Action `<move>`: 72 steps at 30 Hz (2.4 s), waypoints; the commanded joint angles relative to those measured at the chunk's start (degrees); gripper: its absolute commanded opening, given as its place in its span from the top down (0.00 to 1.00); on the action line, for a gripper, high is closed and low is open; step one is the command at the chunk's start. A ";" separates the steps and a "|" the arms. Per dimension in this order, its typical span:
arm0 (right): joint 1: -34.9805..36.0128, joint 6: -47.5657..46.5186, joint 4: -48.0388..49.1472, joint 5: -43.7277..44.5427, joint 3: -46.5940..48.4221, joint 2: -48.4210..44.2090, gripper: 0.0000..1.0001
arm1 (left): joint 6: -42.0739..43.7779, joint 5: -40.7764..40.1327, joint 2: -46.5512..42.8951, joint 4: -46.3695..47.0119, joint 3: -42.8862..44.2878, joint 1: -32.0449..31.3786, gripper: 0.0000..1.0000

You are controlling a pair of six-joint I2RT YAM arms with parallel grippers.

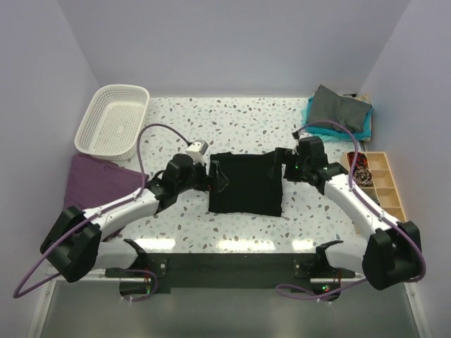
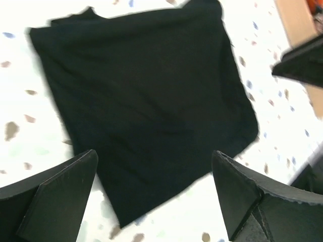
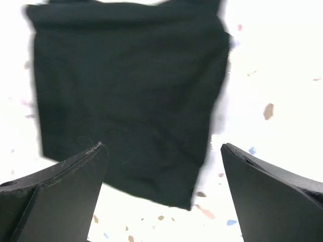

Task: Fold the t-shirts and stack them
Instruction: Put the neatly folded tshirt into the corner of the board with the right arm

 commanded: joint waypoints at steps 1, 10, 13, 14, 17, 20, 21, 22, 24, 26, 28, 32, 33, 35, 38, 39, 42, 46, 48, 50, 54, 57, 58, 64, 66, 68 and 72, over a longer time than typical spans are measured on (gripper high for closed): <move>-4.49 -0.88 0.83 0.69 -0.50 5.15 0.01 | 3.18 -9.64 2.69 -3.66 2.70 3.64 0.00; -10.57 -0.26 9.28 -10.23 -3.67 12.36 0.01 | 4.05 -3.67 10.34 3.80 1.65 11.91 0.00; -10.92 0.09 12.10 -13.22 -5.51 14.99 0.01 | 4.24 -0.60 13.59 6.44 2.18 12.18 0.00; -11.01 0.09 12.54 -13.92 -6.04 15.96 0.01 | 4.06 0.11 15.60 8.10 2.35 12.18 0.00; -11.18 0.53 15.44 -16.38 -7.18 19.56 0.01 | 2.92 3.89 19.38 12.32 2.53 12.18 0.00; -11.27 0.97 18.25 -19.54 -7.97 23.25 0.01 | 2.30 6.09 22.99 15.22 2.88 12.18 0.00; -11.18 1.23 20.09 -20.94 -8.06 24.22 0.01 | 2.30 6.70 23.79 15.76 3.23 12.18 0.00; -11.18 1.58 21.06 -23.83 -8.15 26.41 0.02 | 2.04 8.02 24.58 16.29 3.41 12.18 0.00; -11.18 2.81 22.82 -28.50 -8.59 28.96 0.07 | 1.51 9.43 26.52 18.04 3.23 12.18 0.00; -10.40 3.34 25.90 -31.84 -8.16 32.91 0.09 | 0.28 11.54 28.01 20.67 2.80 12.09 0.00; -9.08 2.90 25.03 -31.77 -7.37 34.68 0.10 | -1.47 13.81 29.24 22.52 2.09 12.18 0.01; -2.77 3.60 23.71 -29.06 -4.20 38.19 0.10 | -3.76 15.94 30.91 27.00 0.69 12.09 0.02; -1.70 4.39 23.97 -28.87 -3.67 38.90 0.12 | -4.02 16.03 31.26 27.36 0.42 12.01 0.02; 0.32 6.23 24.76 -28.95 -1.83 41.35 0.18 | -4.82 16.64 32.23 28.68 -0.02 12.00 0.02; 1.47 7.99 26.52 -29.04 0.28 42.86 0.33 | -5.70 17.17 33.02 30.00 -0.72 12.00 0.03; 1.73 8.26 26.78 -29.31 0.89 43.56 0.48 | -5.96 17.08 33.02 30.18 -0.81 11.92 0.03; 2.00 8.09 25.12 -26.69 2.92 42.87 0.81 | -5.87 16.91 32.85 30.27 -1.07 12.00 0.03; 1.91 6.51 21.53 -22.29 5.46 39.09 1.00 | -5.26 16.03 31.71 28.60 -0.99 12.00 0.03; 2.00 5.02 18.18 -18.26 7.83 35.77 1.00 | -4.65 15.33 30.92 26.94 -0.72 12.00 0.03; 1.82 2.83 13.63 -14.65 9.94 33.21 1.00 | -4.03 14.45 30.13 25.88 -0.55 12.09 0.03; 0.34 -0.17 6.84 -5.59 16.53 28.28 1.00 | -2.10 12.52 25.83 22.19 0.33 12.09 0.03; -3.35 -1.75 3.67 -1.45 22.42 27.13 1.00 | -0.52 11.63 22.67 18.06 1.56 12.09 0.02; -4.06 -1.93 3.15 -0.58 25.48 27.22 1.00 | -0.16 11.63 21.96 17.35 2.35 12.09 0.02; -7.05 -3.78 1.48 10.74 39.55 32.83 1.00 | 0.37 13.03 18.79 15.85 4.37 12.09 0.01; -7.49 -4.74 2.70 18.10 43.24 35.99 1.00 | 0.19 14.08 18.87 16.03 4.72 12.09 0.01; -7.84 -5.88 5.41 24.11 47.82 38.02 1.00 | 0.02 14.71 18.96 16.38 4.90 12.09 0.01; -8.99 -8.60 9.99 32.63 54.76 44.26 1.00 | -0.34 15.50 19.57 16.99 4.90 12.09 0.01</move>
